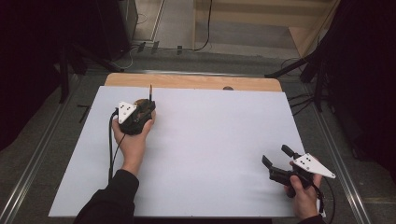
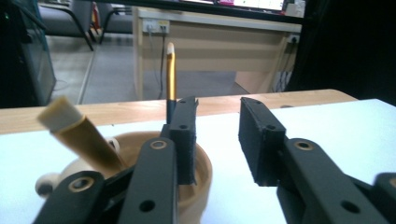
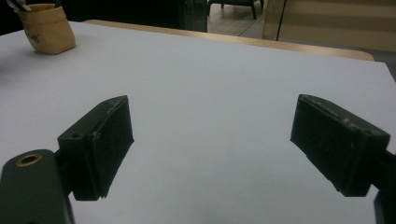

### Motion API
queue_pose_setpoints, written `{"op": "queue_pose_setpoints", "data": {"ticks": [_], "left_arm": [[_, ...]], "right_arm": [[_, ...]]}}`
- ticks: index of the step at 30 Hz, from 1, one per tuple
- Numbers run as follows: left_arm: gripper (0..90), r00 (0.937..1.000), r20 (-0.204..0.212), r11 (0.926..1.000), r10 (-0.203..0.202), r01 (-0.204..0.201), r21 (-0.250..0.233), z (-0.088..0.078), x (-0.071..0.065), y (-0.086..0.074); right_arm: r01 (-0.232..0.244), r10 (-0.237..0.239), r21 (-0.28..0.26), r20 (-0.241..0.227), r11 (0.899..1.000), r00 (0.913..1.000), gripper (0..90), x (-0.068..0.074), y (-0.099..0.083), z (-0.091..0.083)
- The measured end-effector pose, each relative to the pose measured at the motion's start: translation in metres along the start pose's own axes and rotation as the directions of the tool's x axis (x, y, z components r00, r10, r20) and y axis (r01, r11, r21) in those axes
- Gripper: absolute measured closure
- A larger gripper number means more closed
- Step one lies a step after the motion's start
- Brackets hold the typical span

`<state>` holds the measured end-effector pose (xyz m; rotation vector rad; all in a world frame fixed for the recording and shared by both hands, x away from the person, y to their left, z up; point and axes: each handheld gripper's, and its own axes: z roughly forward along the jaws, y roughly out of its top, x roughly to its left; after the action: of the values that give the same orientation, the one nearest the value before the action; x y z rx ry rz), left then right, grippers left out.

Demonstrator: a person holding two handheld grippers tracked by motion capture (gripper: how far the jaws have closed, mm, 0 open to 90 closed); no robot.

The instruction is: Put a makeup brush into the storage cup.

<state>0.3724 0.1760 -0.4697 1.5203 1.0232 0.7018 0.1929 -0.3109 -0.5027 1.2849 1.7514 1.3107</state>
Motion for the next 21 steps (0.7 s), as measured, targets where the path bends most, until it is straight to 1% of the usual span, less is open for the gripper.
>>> {"op": "queue_pose_setpoints", "data": {"ticks": [1, 3, 4, 6, 9, 10, 11, 13, 14, 15, 17, 19, 21], "left_arm": [[64.6, 1.0, 0.009, 1.0, -0.002, 0.002, -0.002, -0.002, 0.0, 0.0], [62.5, 0.9999, 0.01, 1.0, -0.005, 0.005, 0.002, -0.007, 0.001, 0.0], [61.4, 0.9998, 0.017, 0.9999, -0.013, 0.013, 0.002, -0.009, 0.001, 0.001], [58.7, 0.9994, 0.03, 0.9999, -0.014, 0.014, 0.0, -0.015, 0.002, 0.001], [54.9, 0.9979, 0.063, 0.9999, -0.015, 0.015, 0.001, -0.023, 0.001, 0.001], [54.2, 0.9957, 0.089, 0.9997, -0.023, 0.023, 0.0, -0.025, 0.002, 0.002], [53.7, 0.9942, 0.104, 0.9996, -0.028, 0.028, 0.004, -0.027, 0.001, 0.002], [49.8, 0.9923, 0.123, 0.9999, -0.013, 0.012, 0.007, -0.032, -0.001, 0.003], [48.8, 0.991, 0.133, 0.9998, -0.016, 0.015, 0.011, -0.035, -0.002, 0.004], [46.4, 0.9906, 0.136, 0.9999, -0.008, 0.007, 0.013, -0.038, -0.002, 0.004], [39.7, 0.9876, 0.155, 0.9996, -0.023, 0.02, 0.02, -0.043, -0.003, 0.005], [30.3, 0.9862, 0.164, 0.9995, -0.026, 0.022, 0.024, -0.047, -0.003, 0.005], [20.4, 0.9813, 0.191, 0.9993, -0.02, 0.014, 0.034, -0.05, -0.003, 0.005]], "right_arm": [[0.002, -0.002, -0.001, 0.0, 1.0, 1.0, 13.0, 0.0, 0.0, 0.0], [0.004, -0.004, -0.004, 0.0, 1.0, 1.0, 13.0, 0.0, 0.0, 0.0], [0.002, -0.002, -0.003, 0.002, 1.0, 1.0, 13.0, 0.0, 0.0, 0.0], [0.001, -0.001, -0.005, 0.003, 1.0, 1.0, 13.0, -0.001, 0.0, -0.001], [-0.003, 0.003, -0.004, 0.006, 1.0, 1.0, 13.0, -0.001, 0.0, -0.001], [-0.003, 0.003, -0.003, 0.007, 1.0, 1.0, 13.0, -0.001, 0.0, -0.001], [-0.002, 0.002, -0.004, 0.006, 1.0, 1.0, 13.0, -0.001, 0.0, -0.001], [-0.003, 0.003, -0.001, 0.006, 1.0, 1.0, 13.0, 0.0, 0.0, -0.001], [-0.001, 0.001, -0.001, 0.006, 1.0, 1.0, 13.0, 0.0, 0.0, -0.001], [0.001, -0.001, -0.001, 0.006, 1.0, 1.0, 13.0, 0.0, 0.0, -0.001], [0.004, -0.004, -0.002, 0.005, 1.0, 1.0, 13.0, 0.0, 0.0, -0.001], [0.004, -0.004, -0.001, 0.005, 1.0, 1.0, 13.0, 0.0, 0.0, 0.0], [0.005, -0.005, -0.002, 0.005, 1.0, 1.0, 13.0, 0.0, 0.0, 0.0]]}}
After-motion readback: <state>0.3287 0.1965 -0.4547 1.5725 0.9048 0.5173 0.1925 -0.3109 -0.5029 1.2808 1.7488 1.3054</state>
